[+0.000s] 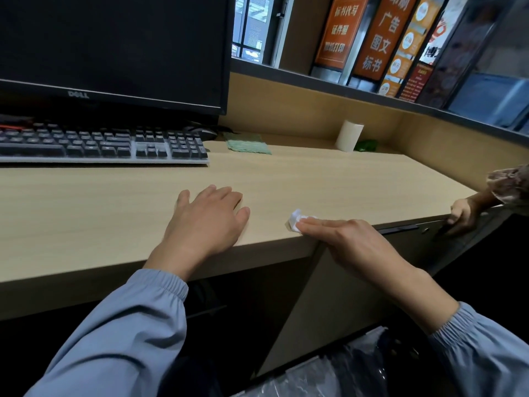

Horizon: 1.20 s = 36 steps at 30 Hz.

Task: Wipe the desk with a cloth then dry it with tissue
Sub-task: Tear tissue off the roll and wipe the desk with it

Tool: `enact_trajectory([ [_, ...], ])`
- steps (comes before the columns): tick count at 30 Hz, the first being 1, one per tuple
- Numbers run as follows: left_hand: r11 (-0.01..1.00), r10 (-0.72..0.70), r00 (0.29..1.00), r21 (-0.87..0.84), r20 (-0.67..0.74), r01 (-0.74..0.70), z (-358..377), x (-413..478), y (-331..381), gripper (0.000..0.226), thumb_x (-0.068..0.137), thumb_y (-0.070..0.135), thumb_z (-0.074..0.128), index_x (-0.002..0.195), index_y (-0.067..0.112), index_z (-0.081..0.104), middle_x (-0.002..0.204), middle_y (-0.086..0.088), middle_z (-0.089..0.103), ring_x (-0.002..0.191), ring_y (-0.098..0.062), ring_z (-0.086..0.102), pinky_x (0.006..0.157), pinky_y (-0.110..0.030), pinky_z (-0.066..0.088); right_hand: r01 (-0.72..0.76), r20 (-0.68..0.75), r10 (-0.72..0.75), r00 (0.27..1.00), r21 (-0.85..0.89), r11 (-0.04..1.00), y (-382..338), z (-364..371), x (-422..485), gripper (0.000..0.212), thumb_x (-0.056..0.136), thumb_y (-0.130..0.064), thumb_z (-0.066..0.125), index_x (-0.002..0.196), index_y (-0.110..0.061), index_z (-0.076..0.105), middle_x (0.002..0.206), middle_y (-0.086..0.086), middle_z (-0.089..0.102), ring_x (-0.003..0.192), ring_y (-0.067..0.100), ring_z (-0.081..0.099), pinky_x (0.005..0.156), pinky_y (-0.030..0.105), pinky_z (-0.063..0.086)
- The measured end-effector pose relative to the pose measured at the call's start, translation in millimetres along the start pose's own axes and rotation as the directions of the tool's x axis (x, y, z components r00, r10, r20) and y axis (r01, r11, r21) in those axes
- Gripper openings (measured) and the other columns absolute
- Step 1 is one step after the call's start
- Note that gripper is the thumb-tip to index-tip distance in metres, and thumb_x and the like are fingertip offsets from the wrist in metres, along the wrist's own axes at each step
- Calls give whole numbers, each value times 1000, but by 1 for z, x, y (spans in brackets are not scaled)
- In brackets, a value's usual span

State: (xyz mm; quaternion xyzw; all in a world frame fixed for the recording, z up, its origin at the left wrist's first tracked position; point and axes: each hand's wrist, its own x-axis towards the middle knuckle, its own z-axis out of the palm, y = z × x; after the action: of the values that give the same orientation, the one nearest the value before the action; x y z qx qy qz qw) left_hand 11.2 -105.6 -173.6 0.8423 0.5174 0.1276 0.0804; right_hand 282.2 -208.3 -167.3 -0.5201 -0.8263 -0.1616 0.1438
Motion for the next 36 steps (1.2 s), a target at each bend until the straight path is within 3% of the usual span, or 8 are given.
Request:
enact_trajectory([
  [6, 1000, 0, 1000, 1, 4, 0, 0, 0, 0, 56, 109, 54, 19, 159, 34, 34, 173, 10, 25, 161, -17, 15, 127, -58, 10, -85, -5, 85, 996, 54, 995, 17, -1, -3, 78, 71, 27, 67, 129, -24, 73, 133, 4, 67, 120, 20, 64, 79, 44, 63],
  [8, 1000, -2, 1000, 1, 5, 2, -1, -1, 0, 57, 109, 54, 19, 160, 34, 34, 173, 9, 24, 161, -17, 14, 127, -58, 9, -87, 26, 85, 996, 57, 995, 20, 1, 2, 71, 74, 24, 68, 125, -25, 72, 130, 8, 69, 119, 30, 64, 78, 47, 63],
  [13, 1000, -1, 1000, 12, 3, 1, 0, -2, 1, 57, 109, 54, 18, 160, 34, 33, 173, 9, 24, 162, -17, 14, 127, -58, 9, -58, 71, 62, 996, -48, 997, 26, 8, 29, 13, 100, -16, 60, 108, -18, 69, 106, 16, 70, 101, 42, 64, 62, 44, 58],
  [17, 1000, -4, 1000, 20, 12, 4, -1, -2, 2, 58, 109, 54, 17, 161, 34, 31, 174, 9, 22, 162, -17, 12, 128, -58, 9, -91, 90, 98, 991, -79, 993, 32, 15, 68, 27, 107, -34, 47, 108, -27, 73, 87, 16, 70, 85, 42, 64, 58, 42, 50],
  [21, 1000, -8, 1000, 24, 16, 7, -2, -4, 3, 59, 109, 54, 16, 163, 34, 27, 175, 9, 18, 162, -16, 10, 129, -57, 7, -168, 120, 172, 978, -50, 985, 37, 19, 111, 33, 106, -12, 49, 117, -26, 77, 73, 9, 54, 61, 30, 47, 65, 39, 47],
  [24, 1000, -9, 1000, 20, 18, 9, -3, -4, 4, 59, 109, 54, 16, 163, 34, 26, 175, 9, 17, 162, -16, 9, 129, -57, 7, -191, 163, 204, 965, -95, 977, 50, 34, 147, 47, 98, 1, 45, 123, -25, 75, 74, 21, 52, 65, 40, 50, 66, 43, 46],
  [27, 1000, -7, 1000, 20, 21, 6, -5, -4, 4, 58, 109, 53, 16, 163, 34, 27, 175, 9, 17, 162, -16, 9, 129, -57, 6, -224, 186, 246, 951, -131, 966, 71, 52, 182, 58, 91, 5, 43, 128, -28, 72, 86, 27, 66, 79, 44, 62, 73, 45, 50],
  [36, 1000, 4, 1000, 20, -9, -4, -6, -3, 5, 55, 108, 52, 21, 159, 33, 33, 171, 9, 26, 159, -15, 16, 127, -57, 10, -227, 201, 266, 943, -199, 953, 102, 81, 241, 39, 104, -11, 45, 128, -22, 74, 106, 26, 71, 100, 46, 62, 80, 40, 48],
])
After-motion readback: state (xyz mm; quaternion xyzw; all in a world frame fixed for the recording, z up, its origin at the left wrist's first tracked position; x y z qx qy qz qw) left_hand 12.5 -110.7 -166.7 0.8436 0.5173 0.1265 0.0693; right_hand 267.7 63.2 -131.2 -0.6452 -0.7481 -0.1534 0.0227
